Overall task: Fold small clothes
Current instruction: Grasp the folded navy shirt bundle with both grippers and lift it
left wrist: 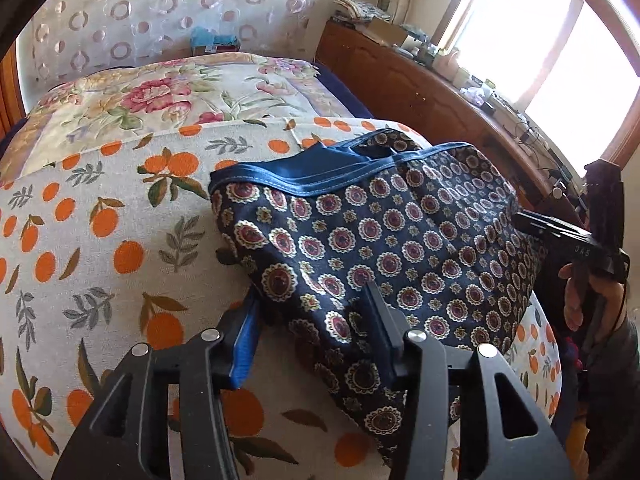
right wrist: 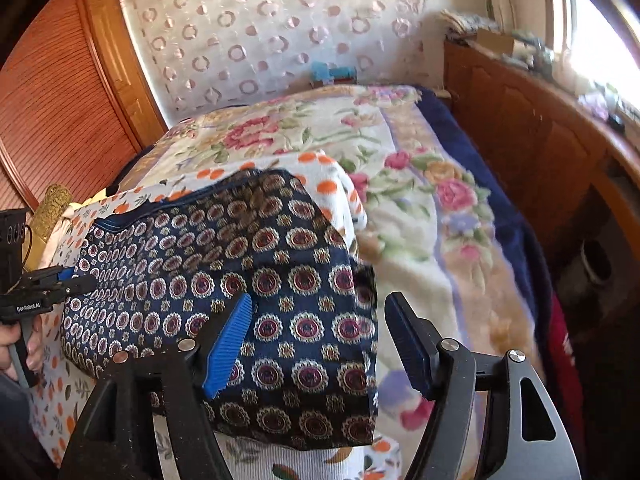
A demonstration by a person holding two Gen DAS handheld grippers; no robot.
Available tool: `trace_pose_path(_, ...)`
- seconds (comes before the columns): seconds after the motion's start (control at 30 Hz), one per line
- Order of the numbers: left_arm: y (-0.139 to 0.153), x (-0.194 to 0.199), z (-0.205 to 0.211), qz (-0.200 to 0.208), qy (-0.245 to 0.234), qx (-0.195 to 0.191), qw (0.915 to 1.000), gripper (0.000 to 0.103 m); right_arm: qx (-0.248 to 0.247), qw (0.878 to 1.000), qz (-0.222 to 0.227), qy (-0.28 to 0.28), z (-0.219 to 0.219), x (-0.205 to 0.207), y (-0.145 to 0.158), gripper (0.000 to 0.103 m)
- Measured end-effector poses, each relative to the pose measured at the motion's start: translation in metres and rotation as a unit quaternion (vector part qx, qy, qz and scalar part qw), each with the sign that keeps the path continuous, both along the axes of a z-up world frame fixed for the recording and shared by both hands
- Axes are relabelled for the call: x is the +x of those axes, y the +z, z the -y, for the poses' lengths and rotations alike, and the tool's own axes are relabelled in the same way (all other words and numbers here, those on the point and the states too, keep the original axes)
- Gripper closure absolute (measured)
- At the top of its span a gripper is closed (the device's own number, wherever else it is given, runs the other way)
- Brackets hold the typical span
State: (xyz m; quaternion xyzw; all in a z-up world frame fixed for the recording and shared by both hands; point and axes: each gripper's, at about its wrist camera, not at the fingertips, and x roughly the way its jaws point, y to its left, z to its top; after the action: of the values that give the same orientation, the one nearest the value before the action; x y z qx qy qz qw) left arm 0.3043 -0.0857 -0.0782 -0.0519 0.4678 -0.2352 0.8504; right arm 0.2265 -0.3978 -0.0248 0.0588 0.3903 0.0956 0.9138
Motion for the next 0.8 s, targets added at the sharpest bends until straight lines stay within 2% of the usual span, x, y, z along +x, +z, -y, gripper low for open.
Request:
trace_pose_path(0.17, 0.000, -0.002, 0.008, 0.004, -0.002, 0.004, 1.0000, 0.054, 0.034, 0.999, -0.038, 0.002, 0.000, 0.022, -0.017, 0.032)
trace_pose_path(0.33, 0.000, 0.000, 0.011, 0.001, -0.005, 0.007, 1.0000, 0.065, 0.053, 0.998, -0.041, 0.016, -0.001, 0.029, -0.023, 0.032)
trace_pose_path(0.43, -0.001, 0.001, 0.016, 0.002, -0.011, 0.015, 0.9998, 0.073, 0.043, 0.998, -0.036, 0.025, 0.004, 0.029, -0.024, 0.040)
trace_pose_path(0.47, 0.000, 0.001, 0.018, 0.003, -0.013, 0.016, 0.9998, 0.079, 0.035, 0.998, -0.033, 0.027, 0.009, 0.027, -0.019, 0.041)
trace_pose_path(0.5, 0.000, 0.000, 0.019, 0.004, -0.016, 0.015, 0.9998, 0.088, 0.027, 0.999, -0.030, 0.029, 0.007, 0.027, -0.019, 0.046)
trace_pose_path(0.53, 0.001, 0.000, 0.021, 0.003, -0.021, 0.013, 0.9997, 0.090, 0.021, 0.999, -0.026, 0.028, 0.008, 0.026, -0.018, 0.064)
trace_pose_path(0.57, 0.001, -0.001, 0.022, 0.005, -0.022, 0.014, 0.9996, 0.093, 0.030, 0.999, -0.021, 0.038, 0.008, 0.025, -0.016, 0.073)
trace_pose_path(0.6, 0.002, -0.002, 0.023, 0.009, -0.023, 0.017, 0.9995, 0.094, 0.038, 0.998, -0.024, 0.049, 0.009, 0.023, -0.014, 0.075)
trace_pose_path(0.67, 0.006, -0.006, 0.026, 0.018, -0.031, 0.021, 0.9991, 0.096, 0.022, 0.998, -0.019, 0.057, 0.004, 0.019, -0.012, 0.089)
trace_pose_path(0.73, 0.013, -0.010, 0.026, 0.027, -0.034, 0.013, 0.9990, 0.096, 0.010, 0.998, -0.012, 0.063, 0.000, 0.018, -0.011, 0.095)
trace_pose_path(0.8, 0.024, -0.017, 0.021, 0.040, -0.037, 0.002, 0.9985, 0.097, 0.003, 0.997, 0.000, 0.071, -0.002, 0.014, -0.006, 0.096)
